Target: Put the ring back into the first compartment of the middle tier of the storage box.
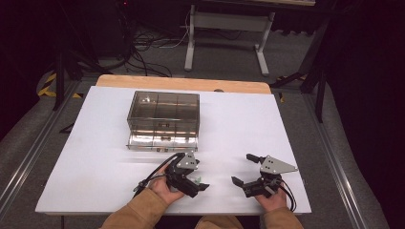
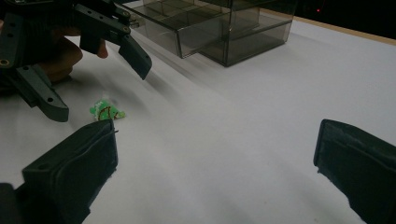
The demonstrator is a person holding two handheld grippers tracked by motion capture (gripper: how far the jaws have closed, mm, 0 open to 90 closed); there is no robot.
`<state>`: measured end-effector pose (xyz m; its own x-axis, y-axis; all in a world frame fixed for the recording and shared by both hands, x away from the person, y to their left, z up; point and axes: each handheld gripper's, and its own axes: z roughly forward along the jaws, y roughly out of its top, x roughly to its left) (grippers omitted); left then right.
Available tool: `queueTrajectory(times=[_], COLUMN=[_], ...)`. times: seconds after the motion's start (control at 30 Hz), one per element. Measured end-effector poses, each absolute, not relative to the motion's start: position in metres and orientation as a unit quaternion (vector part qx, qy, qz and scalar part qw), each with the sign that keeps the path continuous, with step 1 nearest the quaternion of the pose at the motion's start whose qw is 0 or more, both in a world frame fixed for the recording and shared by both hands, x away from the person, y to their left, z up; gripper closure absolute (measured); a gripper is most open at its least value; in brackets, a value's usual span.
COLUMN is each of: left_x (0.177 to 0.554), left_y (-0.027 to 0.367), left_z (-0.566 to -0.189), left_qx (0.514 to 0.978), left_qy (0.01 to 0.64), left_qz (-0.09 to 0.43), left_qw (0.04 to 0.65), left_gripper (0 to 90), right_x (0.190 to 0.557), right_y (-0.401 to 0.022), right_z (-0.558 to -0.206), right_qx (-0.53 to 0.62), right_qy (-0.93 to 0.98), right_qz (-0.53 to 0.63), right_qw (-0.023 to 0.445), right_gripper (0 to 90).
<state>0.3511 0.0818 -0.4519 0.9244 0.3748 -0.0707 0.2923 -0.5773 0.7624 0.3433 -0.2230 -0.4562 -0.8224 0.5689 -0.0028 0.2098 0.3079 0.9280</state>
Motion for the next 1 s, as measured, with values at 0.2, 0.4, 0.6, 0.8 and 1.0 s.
queueTrajectory(times=[0.2,0.4,0.6,0.8,1.0], left_x=[0.3502,0.351,0.3506,0.3481,0.3453], left_y=[0.082,0.081,0.08,0.0788,0.0778], left_z=[-0.4527,-0.4543,-0.4551,-0.4557,-0.4559], left_qx=[0.887,0.892,0.897,0.904,0.911], left_qy=[0.187,0.191,0.191,0.187,0.181], left_qz=[0.044,0.045,0.046,0.049,0.053], left_qw=[0.42,0.407,0.397,0.382,0.367], left_gripper=[11.6,15.7,23.9,36.9,43.3], right_x=[0.3433,0.3434,0.3434,0.3434,0.3433], right_y=[-0.223,-0.2232,-0.2233,-0.2234,-0.2236], right_z=[-0.4563,-0.4563,-0.4563,-0.4562,-0.4561], right_qx=[0.246,0.246,0.246,0.246,0.246], right_qy=[0.791,0.79,0.79,0.79,0.79], right_qz=[0.534,0.536,0.536,0.537,0.537], right_qw=[0.168,0.166,0.166,0.165,0.165], right_gripper=[0.0,0.0,0.0,0.0,0.0])
